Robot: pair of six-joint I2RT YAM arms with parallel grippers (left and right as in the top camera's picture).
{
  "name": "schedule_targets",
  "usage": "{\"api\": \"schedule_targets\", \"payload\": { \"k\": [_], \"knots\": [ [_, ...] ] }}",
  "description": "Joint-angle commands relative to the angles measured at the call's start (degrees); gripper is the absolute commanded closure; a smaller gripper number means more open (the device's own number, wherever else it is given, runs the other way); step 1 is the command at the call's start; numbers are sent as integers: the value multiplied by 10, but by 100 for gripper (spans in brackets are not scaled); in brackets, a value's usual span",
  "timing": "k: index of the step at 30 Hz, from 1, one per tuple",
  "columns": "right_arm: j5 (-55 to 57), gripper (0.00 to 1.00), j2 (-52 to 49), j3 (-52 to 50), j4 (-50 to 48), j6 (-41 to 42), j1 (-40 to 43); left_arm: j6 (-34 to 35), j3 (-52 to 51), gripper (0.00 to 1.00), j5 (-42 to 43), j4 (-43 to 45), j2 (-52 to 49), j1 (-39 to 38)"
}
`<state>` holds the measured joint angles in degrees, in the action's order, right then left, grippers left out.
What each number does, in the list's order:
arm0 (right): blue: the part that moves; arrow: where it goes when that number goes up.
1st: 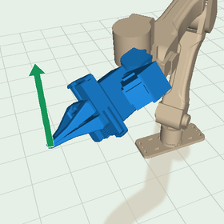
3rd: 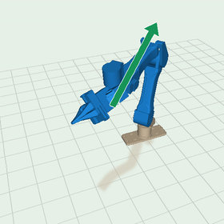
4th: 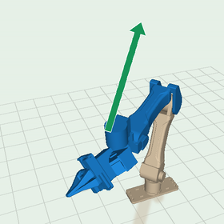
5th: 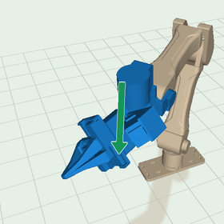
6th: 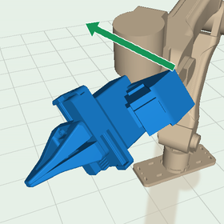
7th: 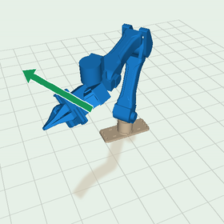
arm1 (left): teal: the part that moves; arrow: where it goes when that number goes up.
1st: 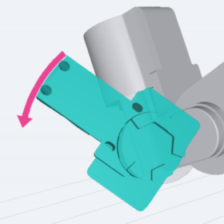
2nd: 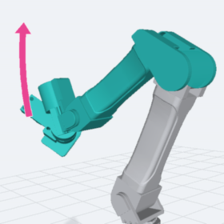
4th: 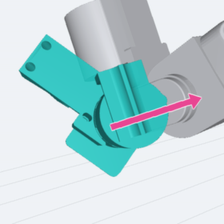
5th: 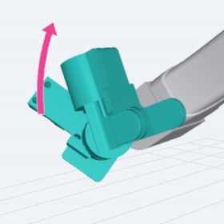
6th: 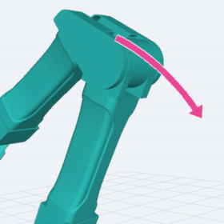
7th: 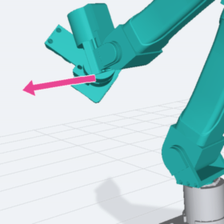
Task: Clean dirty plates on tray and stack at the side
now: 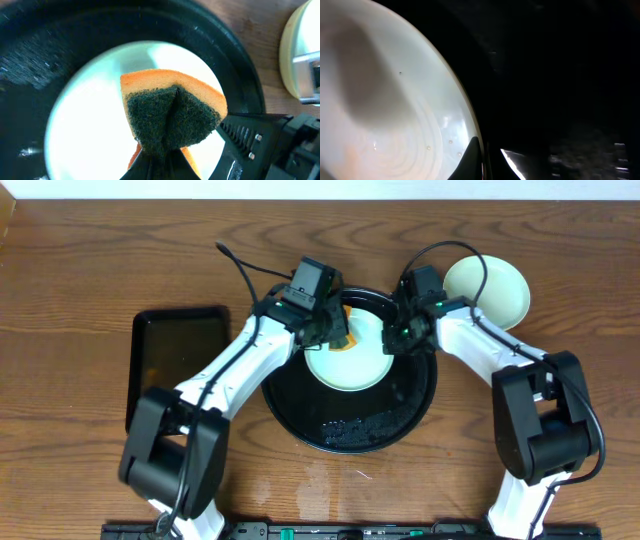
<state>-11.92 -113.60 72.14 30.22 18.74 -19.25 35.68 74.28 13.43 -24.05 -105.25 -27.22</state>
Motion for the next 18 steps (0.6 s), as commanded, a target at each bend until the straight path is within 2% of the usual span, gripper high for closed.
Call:
{"api": "schedule_targets", "payload": {
  "k": [1, 4, 12, 15, 18],
  "knots": [
    [12, 99, 0, -5, -12, 77, -21, 40, -7, 92, 3, 4, -29, -14],
    [12, 99, 0, -5, -23, 100, -31, 41, -7, 92, 3, 25, -54, -22],
    [9, 99, 0, -5, -35, 100, -48, 68, -7, 92, 28, 70, -110, -23],
    [10, 99, 0, -5, -35, 99, -48, 68, -7, 93, -9, 51, -115, -21],
    [13, 99, 0, -5, -34, 99, -44, 64, -7, 92, -91, 16, -114, -17]
  ]
}}
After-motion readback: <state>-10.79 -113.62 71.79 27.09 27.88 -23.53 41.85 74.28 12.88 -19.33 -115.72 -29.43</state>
